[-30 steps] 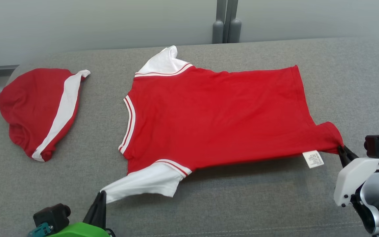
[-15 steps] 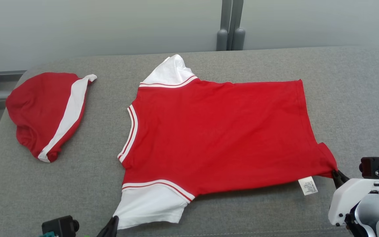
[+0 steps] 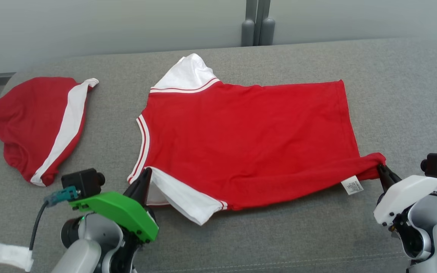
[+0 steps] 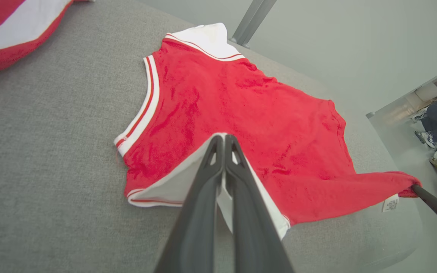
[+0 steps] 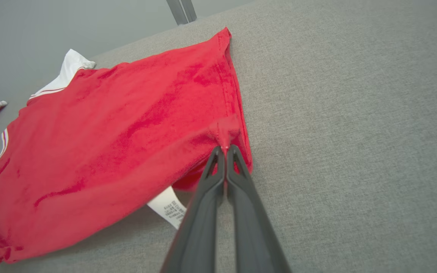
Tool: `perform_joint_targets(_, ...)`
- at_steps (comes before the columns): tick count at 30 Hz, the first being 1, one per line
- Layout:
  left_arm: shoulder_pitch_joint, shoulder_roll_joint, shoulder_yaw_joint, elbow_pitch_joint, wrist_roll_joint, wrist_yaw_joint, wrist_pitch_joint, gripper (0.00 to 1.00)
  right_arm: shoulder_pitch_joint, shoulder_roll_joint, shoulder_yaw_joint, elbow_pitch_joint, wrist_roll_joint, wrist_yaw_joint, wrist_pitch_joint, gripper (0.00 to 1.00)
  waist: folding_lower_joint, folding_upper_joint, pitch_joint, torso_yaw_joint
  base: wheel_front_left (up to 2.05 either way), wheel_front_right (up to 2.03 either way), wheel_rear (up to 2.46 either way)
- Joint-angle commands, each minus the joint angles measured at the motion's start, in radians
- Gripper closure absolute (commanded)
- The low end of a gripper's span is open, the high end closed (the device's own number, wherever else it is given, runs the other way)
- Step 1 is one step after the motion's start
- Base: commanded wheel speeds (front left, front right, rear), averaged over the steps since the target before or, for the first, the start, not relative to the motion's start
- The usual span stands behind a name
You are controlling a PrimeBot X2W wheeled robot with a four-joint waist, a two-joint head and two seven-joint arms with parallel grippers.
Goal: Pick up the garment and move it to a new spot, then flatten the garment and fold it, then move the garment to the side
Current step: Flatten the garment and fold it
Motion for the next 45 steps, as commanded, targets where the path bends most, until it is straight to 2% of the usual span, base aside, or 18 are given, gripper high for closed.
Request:
perform_joint_targets(1,-0.059,-0.010,0.003,0.034,0.009,-0.013,-0.003,1.00,-0.034,0.001,-0.001,0.029,0.027,-0.001,-0.015,1.00,0.0000,0.0000,0.028,-0.011,0.00,0.00,0.00)
perform_joint_targets(7,-0.209,-0.055,0.016,0.146,0.018,-0.042,-0.027,1.00,-0.127,0.001,0.035,0.136,0.066,-0.001,-0.049,1.00,0.0000,0.0000,0.086,-0.021,0.00,0.00,0.00)
perform_joint_targets(21,-0.413,-0.108,0.052,0.356,0.032,-0.083,-0.113,1.00,-0.297,0.001,0.099,0.315,0.063,-0.001,-0.120,1.00,0.0000,0.0000,0.168,-0.032,0.00,0.00,0.00)
perform_joint_targets(33,-0.458,-0.100,0.075,0.492,0.045,-0.071,-0.171,1.00,-0.377,0.000,0.074,0.440,0.043,-0.001,-0.205,1.00,0.0000,0.0000,0.181,-0.032,0.00,0.00,0.00)
perform_joint_targets(37,-0.458,-0.093,0.074,0.523,0.055,-0.060,-0.178,1.00,-0.401,0.000,0.019,0.483,0.028,-0.001,-0.247,1.00,0.0000,0.0000,0.182,-0.030,0.00,0.00,0.00)
perform_joint_targets(42,-0.448,-0.100,0.068,0.549,0.048,-0.078,-0.181,1.00,-0.436,0.001,0.015,0.547,0.019,-0.001,-0.276,1.00,0.0000,0.0000,0.182,-0.024,0.00,0.00,0.00)
perform_joint_targets(43,-0.449,-0.102,0.066,0.553,0.047,-0.079,-0.182,1.00,-0.443,0.000,0.021,0.557,0.016,-0.001,-0.279,0.62,0.0000,0.0000,0.182,-0.022,0.00,0.00,0.00)
perform_joint_targets(44,-0.452,-0.104,0.063,0.557,0.049,-0.082,-0.184,0.92,-0.449,0.000,0.029,0.566,0.017,-0.001,-0.282,0.00,0.0000,0.0000,0.182,-0.021,0.00,0.00,0.00)
perform_joint_targets(45,-0.456,-0.104,0.061,0.561,0.054,-0.085,-0.191,0.08,-0.452,0.001,0.030,0.574,0.014,-0.001,-0.288,0.00,0.0000,0.0000,0.182,-0.019,0.00,0.00,0.00)
